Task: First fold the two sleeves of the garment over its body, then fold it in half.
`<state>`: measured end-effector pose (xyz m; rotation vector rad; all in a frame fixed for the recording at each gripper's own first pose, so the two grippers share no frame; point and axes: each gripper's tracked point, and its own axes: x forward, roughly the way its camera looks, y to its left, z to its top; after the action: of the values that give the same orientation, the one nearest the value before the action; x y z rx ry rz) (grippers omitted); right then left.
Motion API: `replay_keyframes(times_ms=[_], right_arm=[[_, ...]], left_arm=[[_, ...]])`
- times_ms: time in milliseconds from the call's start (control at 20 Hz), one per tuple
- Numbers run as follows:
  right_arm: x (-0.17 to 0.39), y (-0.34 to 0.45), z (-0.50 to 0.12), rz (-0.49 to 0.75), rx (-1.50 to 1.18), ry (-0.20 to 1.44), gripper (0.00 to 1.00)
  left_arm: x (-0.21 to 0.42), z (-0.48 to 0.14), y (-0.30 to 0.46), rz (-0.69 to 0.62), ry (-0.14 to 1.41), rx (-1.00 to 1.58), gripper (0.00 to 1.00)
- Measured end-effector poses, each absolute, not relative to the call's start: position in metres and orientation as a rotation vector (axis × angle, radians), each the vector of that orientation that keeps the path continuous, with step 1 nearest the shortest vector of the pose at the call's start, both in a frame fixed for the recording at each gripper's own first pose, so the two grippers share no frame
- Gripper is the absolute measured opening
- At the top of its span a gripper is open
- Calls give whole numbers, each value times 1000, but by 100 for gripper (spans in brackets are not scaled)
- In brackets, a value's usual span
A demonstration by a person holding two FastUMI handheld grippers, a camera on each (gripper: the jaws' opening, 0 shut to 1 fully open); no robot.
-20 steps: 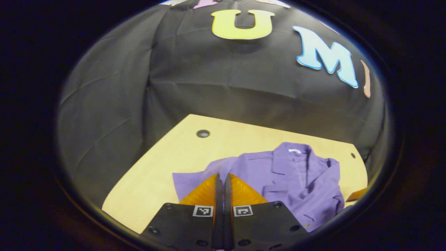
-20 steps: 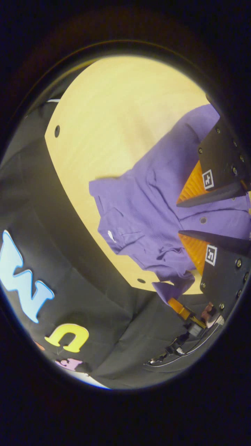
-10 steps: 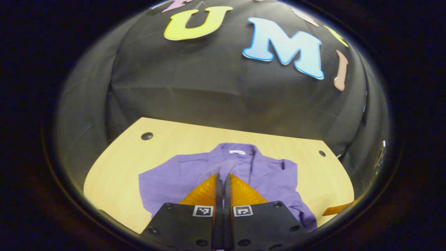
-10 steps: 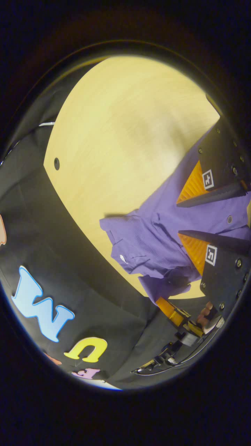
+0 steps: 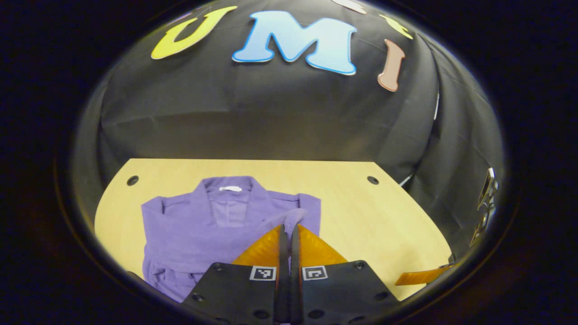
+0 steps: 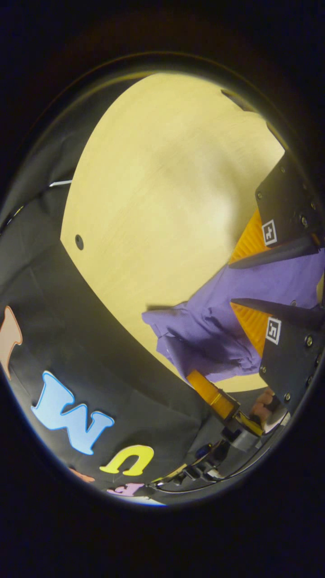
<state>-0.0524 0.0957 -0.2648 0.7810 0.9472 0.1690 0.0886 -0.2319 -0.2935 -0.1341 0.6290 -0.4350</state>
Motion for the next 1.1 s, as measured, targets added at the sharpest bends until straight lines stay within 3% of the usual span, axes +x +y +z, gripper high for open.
replay_keyframes(times_ms=[450,500,750,1100], right_arm=[[-58,88,-273,181,794,958,43],[-57,89,-273,186,794,959,43],[-61,91,-276,199,780,972,43],[-91,96,-293,239,651,1056,43]], left_arm=[[89,-315,-246,-431,684,-107,7],[86,-317,-245,-433,692,-102,11],[79,-314,-238,-431,705,-79,83],[57,-319,-152,-361,730,-53,86]])
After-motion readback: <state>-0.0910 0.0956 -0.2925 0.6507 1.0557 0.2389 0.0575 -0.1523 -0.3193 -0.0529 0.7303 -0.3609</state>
